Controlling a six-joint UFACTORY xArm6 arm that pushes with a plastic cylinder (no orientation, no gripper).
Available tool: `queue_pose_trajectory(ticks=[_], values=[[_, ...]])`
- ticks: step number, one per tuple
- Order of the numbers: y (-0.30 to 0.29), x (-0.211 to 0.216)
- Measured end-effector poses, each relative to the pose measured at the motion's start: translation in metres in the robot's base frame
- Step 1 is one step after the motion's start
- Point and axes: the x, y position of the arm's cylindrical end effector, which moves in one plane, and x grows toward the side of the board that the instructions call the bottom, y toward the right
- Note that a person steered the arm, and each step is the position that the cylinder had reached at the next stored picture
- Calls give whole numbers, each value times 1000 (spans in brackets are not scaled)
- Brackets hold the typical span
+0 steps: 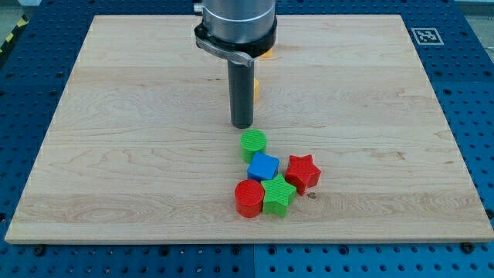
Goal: Slide yellow hexagon to yellow heart
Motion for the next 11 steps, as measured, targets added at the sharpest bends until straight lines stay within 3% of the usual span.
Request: queue_pose_trajectory(ticks=[2,5,7,10,11], values=[[-40,-39],[10,-46],[25,-74],[52,-57],[52,-86]])
